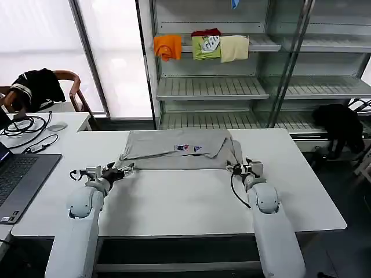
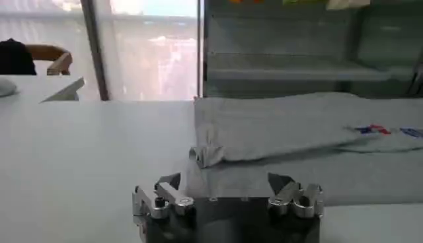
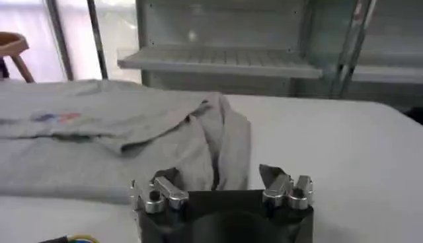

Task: Fold and organize the clothes.

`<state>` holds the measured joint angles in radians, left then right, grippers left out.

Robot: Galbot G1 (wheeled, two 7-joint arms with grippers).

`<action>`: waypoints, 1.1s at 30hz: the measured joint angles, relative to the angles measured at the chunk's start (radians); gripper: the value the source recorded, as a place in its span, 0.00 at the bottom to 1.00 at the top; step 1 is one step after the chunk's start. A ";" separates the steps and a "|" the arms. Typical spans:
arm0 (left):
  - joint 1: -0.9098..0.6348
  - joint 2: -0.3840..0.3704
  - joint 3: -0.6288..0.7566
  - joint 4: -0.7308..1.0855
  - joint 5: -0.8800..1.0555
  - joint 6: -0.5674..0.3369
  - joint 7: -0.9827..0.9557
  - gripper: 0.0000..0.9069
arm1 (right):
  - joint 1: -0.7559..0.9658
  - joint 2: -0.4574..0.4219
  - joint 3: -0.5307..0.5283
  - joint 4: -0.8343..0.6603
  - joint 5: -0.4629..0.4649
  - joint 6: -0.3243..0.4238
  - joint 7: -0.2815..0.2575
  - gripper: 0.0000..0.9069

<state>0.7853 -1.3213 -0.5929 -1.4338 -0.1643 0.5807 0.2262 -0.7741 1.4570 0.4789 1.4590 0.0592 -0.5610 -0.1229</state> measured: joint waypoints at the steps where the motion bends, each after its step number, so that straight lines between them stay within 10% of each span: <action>1: 0.000 0.001 0.000 0.001 0.001 0.000 0.003 0.01 | -0.002 0.000 0.000 0.003 0.004 -0.002 -0.002 0.00; 33: 0.126 0.042 -0.032 -0.129 -0.012 -0.002 0.033 0.00 | -0.192 -0.073 -0.014 0.268 0.197 -0.026 0.049 0.00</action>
<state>0.9116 -1.2796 -0.6250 -1.5633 -0.1763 0.5788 0.2596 -0.9664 1.3836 0.4648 1.7271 0.2563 -0.5868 -0.0742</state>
